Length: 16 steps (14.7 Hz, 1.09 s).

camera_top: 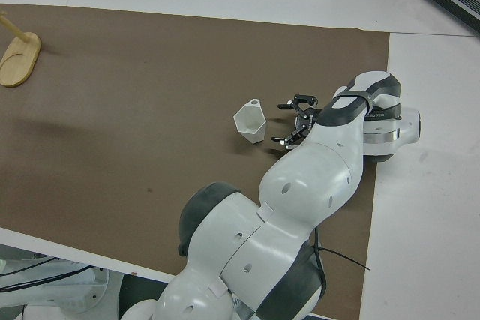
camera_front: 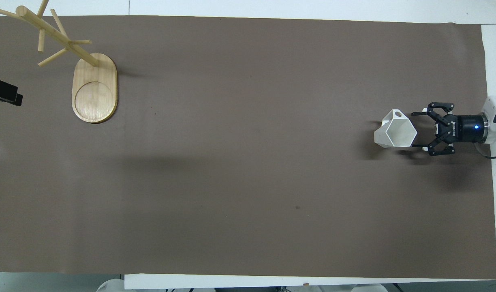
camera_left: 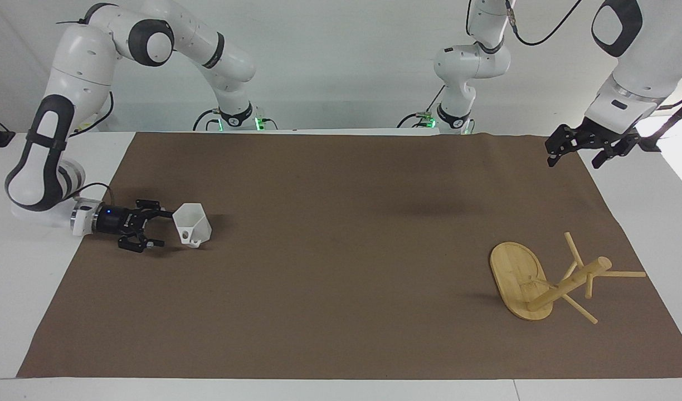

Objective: Hang cup on rack
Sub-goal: 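Reach the right gripper to the white mug and close on it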

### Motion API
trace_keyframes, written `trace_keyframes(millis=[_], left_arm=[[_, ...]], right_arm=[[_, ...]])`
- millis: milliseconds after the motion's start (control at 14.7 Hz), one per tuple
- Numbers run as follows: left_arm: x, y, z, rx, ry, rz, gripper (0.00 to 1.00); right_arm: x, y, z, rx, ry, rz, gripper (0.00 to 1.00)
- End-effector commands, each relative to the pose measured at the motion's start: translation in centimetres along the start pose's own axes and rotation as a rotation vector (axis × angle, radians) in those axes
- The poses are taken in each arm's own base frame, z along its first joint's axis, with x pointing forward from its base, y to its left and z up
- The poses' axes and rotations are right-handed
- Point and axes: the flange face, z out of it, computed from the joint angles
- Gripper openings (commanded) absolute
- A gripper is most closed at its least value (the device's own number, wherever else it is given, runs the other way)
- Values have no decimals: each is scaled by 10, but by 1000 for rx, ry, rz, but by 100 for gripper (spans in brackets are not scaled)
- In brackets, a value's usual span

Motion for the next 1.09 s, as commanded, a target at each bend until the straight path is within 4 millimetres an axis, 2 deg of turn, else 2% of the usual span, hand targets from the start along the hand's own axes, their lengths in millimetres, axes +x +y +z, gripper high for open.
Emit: trace_keyframes(millis=[0,205,477,886,1023], left_arm=[[-2,-3,1,12,-3,0,100],[-3,-4,0,12,-3,-2,100],[-3,-3,1,12,-6,0,100],[-3,-4,1,12,-5,-2,100],[-3,-3,1,12,-5,0,100]], right_arm=[[-4,-13,9,-9,45,-7,100],[-4,-15,24,11,55,-2,100],[-1,-12,28,4,65,-7,100],[7,-4,59,49,80,-35,100],[7,-4,61,52,81,-36,100]])
